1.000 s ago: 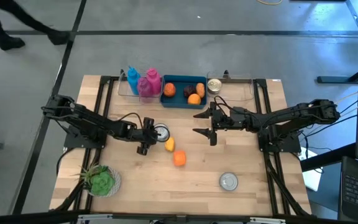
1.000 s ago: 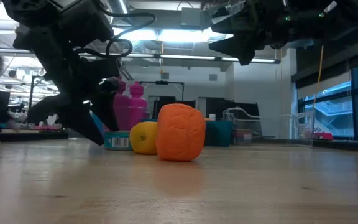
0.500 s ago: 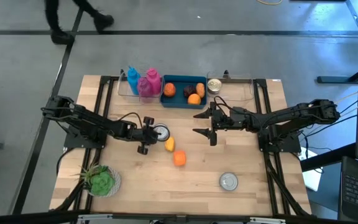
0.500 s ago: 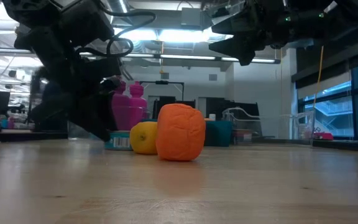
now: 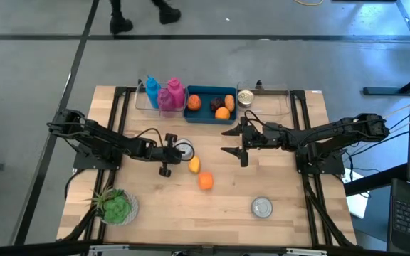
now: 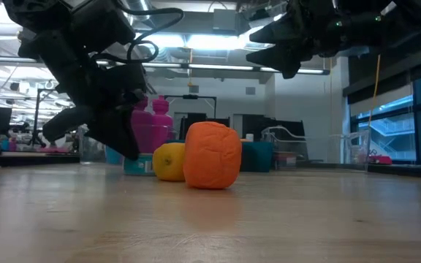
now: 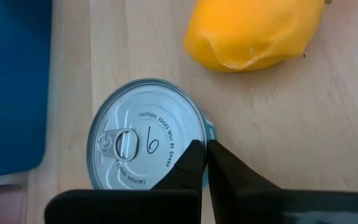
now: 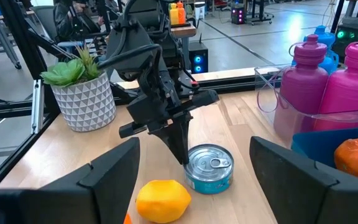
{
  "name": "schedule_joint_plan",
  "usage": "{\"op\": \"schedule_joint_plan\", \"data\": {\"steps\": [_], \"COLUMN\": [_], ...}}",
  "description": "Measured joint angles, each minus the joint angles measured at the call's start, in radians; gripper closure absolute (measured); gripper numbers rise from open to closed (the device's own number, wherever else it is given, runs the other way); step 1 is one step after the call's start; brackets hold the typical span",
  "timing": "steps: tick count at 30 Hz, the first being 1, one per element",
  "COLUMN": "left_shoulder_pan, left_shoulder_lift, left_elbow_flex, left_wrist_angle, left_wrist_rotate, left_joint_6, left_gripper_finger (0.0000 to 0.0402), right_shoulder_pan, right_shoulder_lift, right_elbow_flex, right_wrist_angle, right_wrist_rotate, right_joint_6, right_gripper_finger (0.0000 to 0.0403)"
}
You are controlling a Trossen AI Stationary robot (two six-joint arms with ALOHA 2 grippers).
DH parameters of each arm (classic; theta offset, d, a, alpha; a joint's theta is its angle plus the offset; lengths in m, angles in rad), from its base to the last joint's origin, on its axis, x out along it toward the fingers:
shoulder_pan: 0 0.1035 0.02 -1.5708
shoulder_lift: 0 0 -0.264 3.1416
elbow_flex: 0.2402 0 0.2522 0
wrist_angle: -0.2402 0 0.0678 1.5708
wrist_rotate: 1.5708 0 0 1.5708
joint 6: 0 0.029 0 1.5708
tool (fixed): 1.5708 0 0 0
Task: Pick & Place Food Item
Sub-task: Stack the yellow blue can on top of the blue pink can in the right transparent bin
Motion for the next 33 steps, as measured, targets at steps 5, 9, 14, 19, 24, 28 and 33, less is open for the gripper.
{"op": "schedule_joint_plan", "data": {"steps": [5,9,14,19,24,28,33], "left_shoulder_pan": [0.000,0.000,0.001,0.002,0.002,0.002,0.002], "left_shoulder_lift": [0.000,0.000,0.000,0.000,0.000,0.000,-0.017], "left_elbow_flex": [0.000,0.026,0.114,0.191,0.212,0.212,0.212], "left_wrist_angle": [0.002,-0.037,-0.141,-0.225,-0.281,-0.323,-0.361], "left_wrist_rotate": [0.000,0.000,-0.003,-0.002,-0.003,-0.035,-0.027], "left_joint_6": [-0.013,-0.014,-0.007,-0.004,-0.011,-0.037,-0.050], "left_gripper_finger": [0.0401,0.0401,0.0401,0.0401,0.0401,0.0401,0.0392], "right_shoulder_pan": [0.000,0.000,0.000,0.000,0.000,0.000,0.000], "right_shoulder_lift": [0.000,0.000,0.000,0.000,0.000,0.000,0.000], "right_elbow_flex": [0.000,0.000,0.000,0.000,0.000,0.000,0.000], "right_wrist_angle": [0.000,0.000,-0.001,-0.001,-0.001,-0.004,-0.016], "right_wrist_rotate": [0.000,0.000,0.000,0.000,0.000,0.000,0.000], "right_joint_6": [0.000,0.000,0.002,0.002,0.002,0.002,0.003], "right_gripper_finger": [0.0101,0.0101,0.0101,0.0101,0.0101,0.0101,0.0101]}}
